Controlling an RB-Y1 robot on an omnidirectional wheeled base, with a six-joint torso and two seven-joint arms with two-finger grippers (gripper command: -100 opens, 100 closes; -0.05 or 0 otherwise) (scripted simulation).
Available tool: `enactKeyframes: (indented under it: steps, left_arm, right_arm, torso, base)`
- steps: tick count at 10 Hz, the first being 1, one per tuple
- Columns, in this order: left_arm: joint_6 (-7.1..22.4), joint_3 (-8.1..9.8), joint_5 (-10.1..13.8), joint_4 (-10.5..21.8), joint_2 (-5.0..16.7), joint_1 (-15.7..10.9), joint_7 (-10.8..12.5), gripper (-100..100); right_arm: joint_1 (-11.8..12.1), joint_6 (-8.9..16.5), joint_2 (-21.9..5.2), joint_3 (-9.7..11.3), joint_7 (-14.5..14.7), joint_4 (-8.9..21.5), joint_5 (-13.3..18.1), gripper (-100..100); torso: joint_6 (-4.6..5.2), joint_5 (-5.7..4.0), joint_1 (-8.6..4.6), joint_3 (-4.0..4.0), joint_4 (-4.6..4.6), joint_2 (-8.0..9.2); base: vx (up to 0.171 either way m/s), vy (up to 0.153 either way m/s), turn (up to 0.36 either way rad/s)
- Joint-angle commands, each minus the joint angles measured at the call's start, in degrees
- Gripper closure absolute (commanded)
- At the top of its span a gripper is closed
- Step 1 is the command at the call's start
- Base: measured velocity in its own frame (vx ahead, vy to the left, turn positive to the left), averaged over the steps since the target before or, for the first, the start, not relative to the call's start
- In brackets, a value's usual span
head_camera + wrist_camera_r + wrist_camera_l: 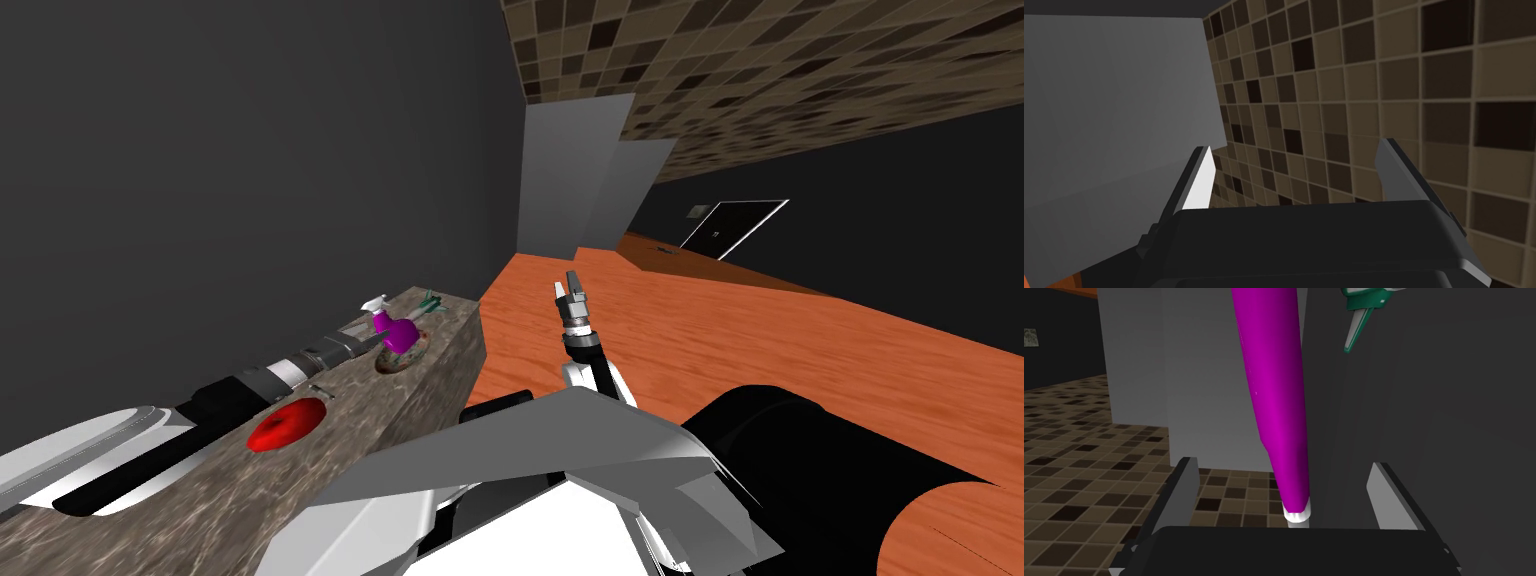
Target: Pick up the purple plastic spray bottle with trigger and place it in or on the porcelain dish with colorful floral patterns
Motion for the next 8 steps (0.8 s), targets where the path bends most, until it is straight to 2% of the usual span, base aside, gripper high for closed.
enactKeyframes:
  steps: [1,2,3,4,8]
  left_arm:
    - [0.00,0.00,0.00,0.00,0.00,0.00,0.00,-100]
    - [0.00,0.00,0.00,0.00,0.00,0.00,0.00,-100]
    - [0.00,0.00,0.00,0.00,0.00,0.00,0.00,0]
    - [0.06,1.04,0.78,-0.95,2.26,0.13,1.83,-100]
    - [0.19,3.11,2.33,-2.86,6.77,0.40,5.49,-100]
  right_arm:
    - [0.00,0.00,0.00,0.00,0.00,0.00,0.00,0]
    - [0.00,0.00,0.00,0.00,0.00,0.00,0.00,0]
    - [0.00,0.00,0.00,0.00,0.00,0.00,0.00,0]
    - [0.00,0.00,0.00,0.00,0.00,0.00,0.00,0]
    - [0.00,0.00,0.00,0.00,0.00,0.00,0.00,0]
  torso:
    - [0.00,0.00,0.00,0.00,0.00,0.00]
    - [0.00,0.00,0.01,0.01,0.00,0.02]
    - [0.00,0.00,0.01,0.01,0.01,0.02]
    - [0.00,0.00,0.01,0.02,0.01,0.03]
    - [0.00,-0.01,-0.03,0.00,0.00,-0.01]
  base:
    - [0.000,0.000,0.000]
    - [0.000,0.000,0.000]
    - [0.000,0.000,0.000]
    - [0.006,-0.005,0.091]
    - [0.010,-0.008,0.061]
